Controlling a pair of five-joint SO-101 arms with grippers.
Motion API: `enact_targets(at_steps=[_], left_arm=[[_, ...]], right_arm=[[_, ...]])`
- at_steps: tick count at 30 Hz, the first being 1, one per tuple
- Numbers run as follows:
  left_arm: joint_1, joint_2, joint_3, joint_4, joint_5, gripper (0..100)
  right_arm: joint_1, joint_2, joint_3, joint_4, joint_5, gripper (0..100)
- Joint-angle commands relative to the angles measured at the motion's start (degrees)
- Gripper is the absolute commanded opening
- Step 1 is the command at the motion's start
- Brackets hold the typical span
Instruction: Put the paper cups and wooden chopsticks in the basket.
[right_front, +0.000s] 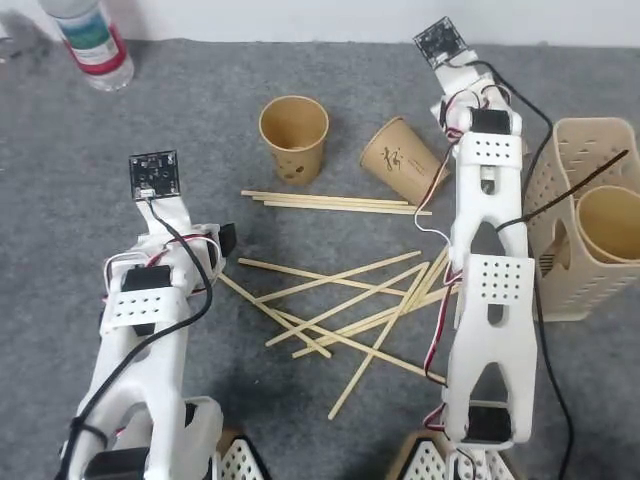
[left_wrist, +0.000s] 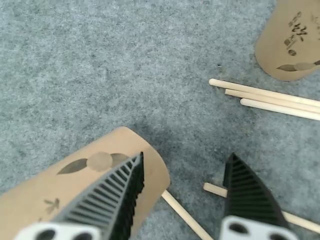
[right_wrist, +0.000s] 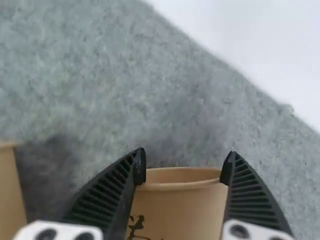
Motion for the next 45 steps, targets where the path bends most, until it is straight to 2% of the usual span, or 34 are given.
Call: enact_targets(at_steps=[1,11,15,22,37,45], left_arm=[[-0.26,0.70,0.40,-0.18,0.79,26],[-0.18,0.70,0.40,-0.18,0.79,26],[-0.18,0.70,0.40,-0.18,0.79,26],[-0.26,0.70,0.40,-0.18,0.79,26],[-0.18,0.70,0.40,-0.18,0.79,26],[-0.18,0.70,0.40,-0.18,0.79,26]], right_arm=[[2.86,-1.63,-0.79,3.74,1.49,24.8],[6.99,-1.54,-16.44,26.68,1.85,24.8],[7.25,-1.54,-21.80,36.44,5.63,24.8],[10.77,-2.42,-26.37,47.34,5.98,24.8],[20.79,-10.68,-26.02,48.92,6.07,24.8],[21.76,-13.23,-26.02,49.01,6.07,24.8]])
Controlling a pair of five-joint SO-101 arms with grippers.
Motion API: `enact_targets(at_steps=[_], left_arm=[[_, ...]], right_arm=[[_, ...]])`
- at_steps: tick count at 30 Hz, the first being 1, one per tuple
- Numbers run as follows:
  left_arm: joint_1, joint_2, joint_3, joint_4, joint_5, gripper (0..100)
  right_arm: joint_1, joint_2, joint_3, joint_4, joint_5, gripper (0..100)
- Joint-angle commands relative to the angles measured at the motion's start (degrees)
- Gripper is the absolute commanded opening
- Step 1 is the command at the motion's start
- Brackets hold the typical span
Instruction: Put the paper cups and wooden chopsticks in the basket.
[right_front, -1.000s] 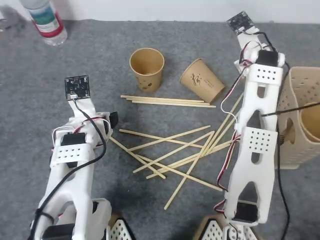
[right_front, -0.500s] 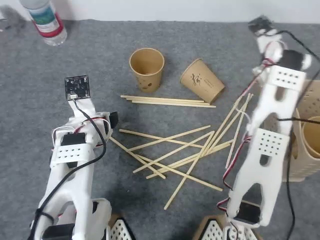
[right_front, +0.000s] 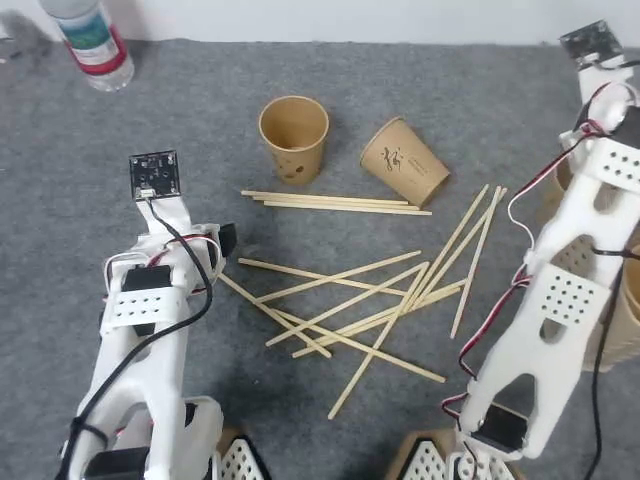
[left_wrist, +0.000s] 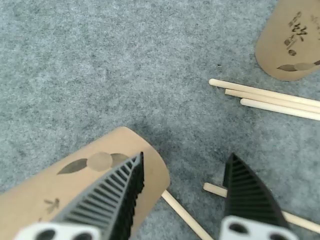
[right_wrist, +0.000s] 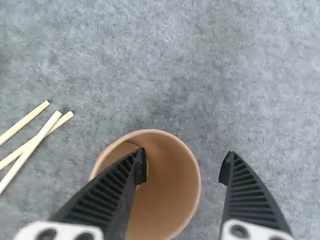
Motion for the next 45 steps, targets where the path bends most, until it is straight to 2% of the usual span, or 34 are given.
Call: enact_targets(at_steps=[1,18,29,34,45], left_arm=[[-0.18,0.70,0.40,-0.18,0.79,26],[-0.18,0.70,0.40,-0.26,0.79,26],[-0.18,0.70,0.22,-0.44,0.79,26],[-0.09,0.70,0.31,-1.67,0.79,26],[-0.09,0.70,0.31,-1.58,0.79,26]], right_arm=[[0.84,-6.11,-1.32,2.24,0.88,24.8],[-7.60,-15.16,-0.53,2.24,0.88,25.1],[-13.23,-20.97,26.11,2.15,0.35,24.9],[-12.26,-23.34,28.75,2.24,-2.20,24.9],[-7.08,-28.44,37.98,2.15,-2.20,24.9]])
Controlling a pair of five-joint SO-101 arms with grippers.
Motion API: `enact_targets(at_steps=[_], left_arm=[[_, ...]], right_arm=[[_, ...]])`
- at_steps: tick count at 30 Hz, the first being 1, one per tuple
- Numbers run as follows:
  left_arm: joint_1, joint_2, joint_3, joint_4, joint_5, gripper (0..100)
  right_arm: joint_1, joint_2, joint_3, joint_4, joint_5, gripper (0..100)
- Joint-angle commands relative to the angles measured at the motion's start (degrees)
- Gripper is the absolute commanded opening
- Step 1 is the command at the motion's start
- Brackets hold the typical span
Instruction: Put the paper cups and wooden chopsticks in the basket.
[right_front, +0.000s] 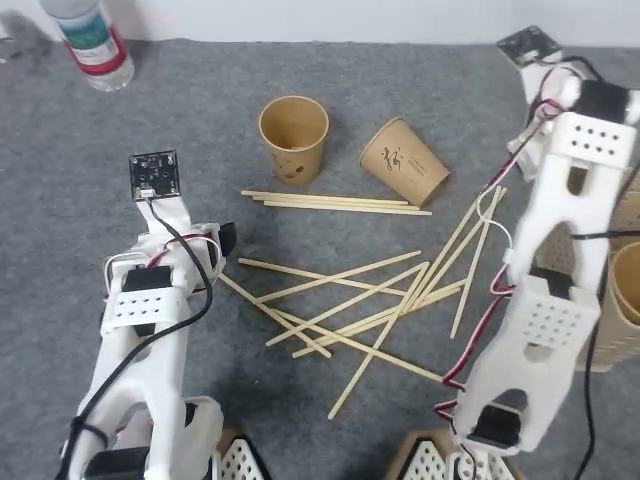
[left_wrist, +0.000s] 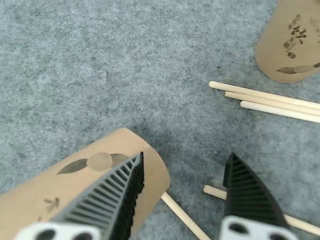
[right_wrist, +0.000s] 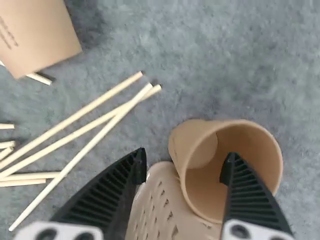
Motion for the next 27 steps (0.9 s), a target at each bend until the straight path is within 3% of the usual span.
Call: enact_targets(at_steps=[1,19,27], left_arm=[[-0.09,0.70,0.04,-0.44,0.79,26],[-0.09,0.70,0.13,-0.44,0.79,26],[-0.09,0.70,0.13,-0.35,0.79,26]], right_arm=[[1.01,-4.70,-0.09,2.15,-0.62,24.9],[1.01,3.21,5.54,-2.77,-0.53,24.6],[1.27,6.02,5.54,-6.29,-0.35,9.8]])
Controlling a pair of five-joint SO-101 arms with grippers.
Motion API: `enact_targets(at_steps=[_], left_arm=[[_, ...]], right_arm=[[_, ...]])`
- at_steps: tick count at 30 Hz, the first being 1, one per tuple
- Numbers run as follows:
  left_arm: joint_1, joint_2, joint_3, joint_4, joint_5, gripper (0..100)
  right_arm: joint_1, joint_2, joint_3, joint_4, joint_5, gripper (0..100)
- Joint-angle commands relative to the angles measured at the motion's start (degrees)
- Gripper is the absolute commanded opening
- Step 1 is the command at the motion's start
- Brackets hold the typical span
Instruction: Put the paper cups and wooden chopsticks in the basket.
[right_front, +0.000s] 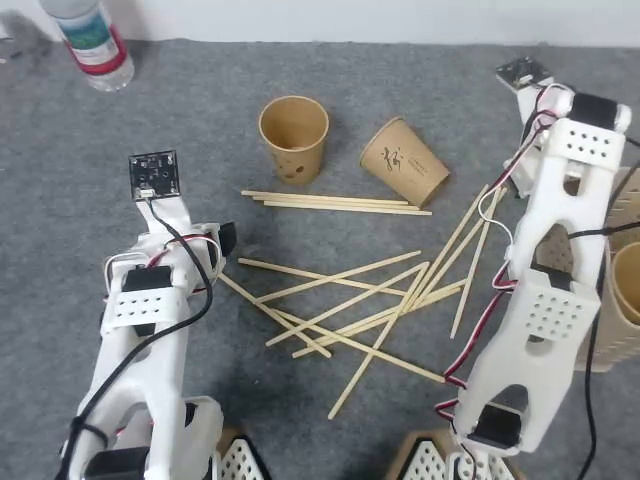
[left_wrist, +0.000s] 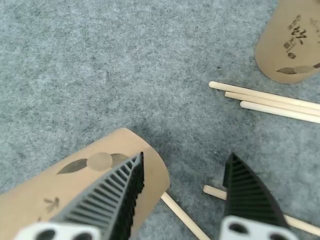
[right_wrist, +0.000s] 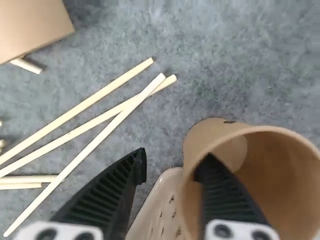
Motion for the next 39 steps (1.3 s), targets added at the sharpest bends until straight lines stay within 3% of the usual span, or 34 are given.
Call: enact_targets(at_steps=[1,4,19,34,39], left_arm=[[-0.09,0.70,0.13,-0.35,0.62,26],[-0.09,0.70,0.13,-0.35,0.62,26],[-0.09,0.70,0.13,-0.35,0.62,26],[-0.09,0.70,0.13,-0.26,0.62,26],[-0.09,0.70,0.22,0.35,0.62,26]], right_arm=[[1.01,-0.22,-0.44,-1.45,-0.35,7.9],[1.01,-0.57,-1.32,-1.45,-0.35,0.1],[4.88,-5.58,-27.16,7.16,-0.53,0.6],[5.93,-38.73,-27.25,7.08,-0.44,0.6],[9.36,-47.87,-27.25,7.08,-0.35,0.7]])
